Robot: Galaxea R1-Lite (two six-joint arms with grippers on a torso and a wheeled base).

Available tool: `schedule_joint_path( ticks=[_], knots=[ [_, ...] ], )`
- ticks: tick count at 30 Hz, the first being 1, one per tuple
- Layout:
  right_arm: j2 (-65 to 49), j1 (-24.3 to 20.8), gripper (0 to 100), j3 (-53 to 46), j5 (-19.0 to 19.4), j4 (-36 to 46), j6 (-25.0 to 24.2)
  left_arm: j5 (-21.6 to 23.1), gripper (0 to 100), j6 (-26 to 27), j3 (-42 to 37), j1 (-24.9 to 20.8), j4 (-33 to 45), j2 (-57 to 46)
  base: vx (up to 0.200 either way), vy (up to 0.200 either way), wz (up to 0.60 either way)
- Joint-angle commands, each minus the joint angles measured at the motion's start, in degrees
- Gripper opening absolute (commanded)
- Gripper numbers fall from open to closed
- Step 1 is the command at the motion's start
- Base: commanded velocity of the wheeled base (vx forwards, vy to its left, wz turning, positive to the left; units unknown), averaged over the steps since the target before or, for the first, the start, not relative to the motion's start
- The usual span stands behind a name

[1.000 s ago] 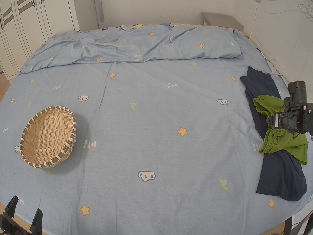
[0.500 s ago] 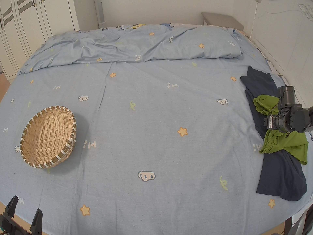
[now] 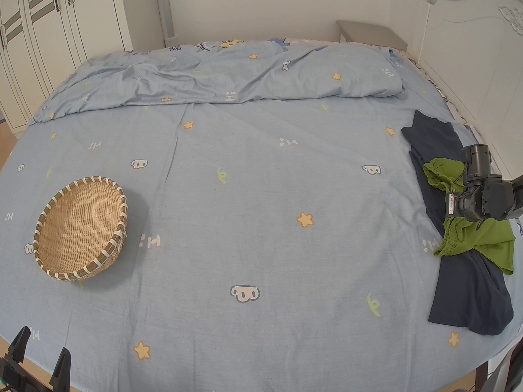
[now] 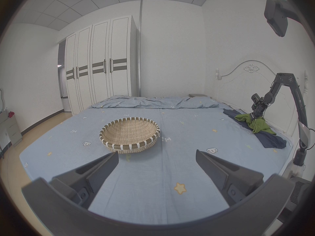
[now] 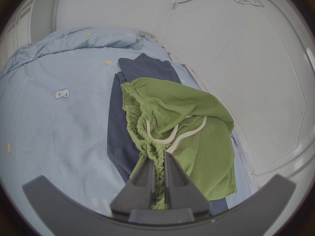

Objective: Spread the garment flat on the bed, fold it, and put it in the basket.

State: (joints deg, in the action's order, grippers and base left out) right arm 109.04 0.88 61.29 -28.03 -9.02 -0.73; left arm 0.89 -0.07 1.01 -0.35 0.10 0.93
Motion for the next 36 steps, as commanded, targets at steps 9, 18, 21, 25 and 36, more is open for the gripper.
schedule_joint_path(
  ticks=[9, 18, 21, 25, 36],
  knots=[
    [-0.9, -1.2, 0, 11.1, 6.2, 12.4, -0.6, 0.0, 100, 0.0, -0.9, 0.0, 0.0, -0.4, 0.0, 0.0, 0.0],
    [-5.1, -5.4, 0, 31.2, 15.0, 37.1, -9.9, 0.0, 100, 0.0, -0.9, 0.0, 0.0, -0.4, 0.0, 0.0, 0.0],
    [-6.1, -10.4, 0, 34.9, 20.0, 43.1, -15.4, 0.0, 100, 0.0, -0.9, 0.0, 0.0, -0.4, 0.0, 0.0, 0.0],
    [-9.6, -16.8, 0, 34.1, 20.7, 43.6, -18.3, 0.0, 100, 0.0, -0.9, 0.0, 0.0, -0.4, 0.0, 0.0, 0.0],
    [-10.5, -37.4, 0, 34.7, 20.6, 43.3, -25.0, 0.0, 100, 0.0, -0.9, 0.0, 0.0, -0.4, 0.0, 0.0, 0.0]
  ],
)
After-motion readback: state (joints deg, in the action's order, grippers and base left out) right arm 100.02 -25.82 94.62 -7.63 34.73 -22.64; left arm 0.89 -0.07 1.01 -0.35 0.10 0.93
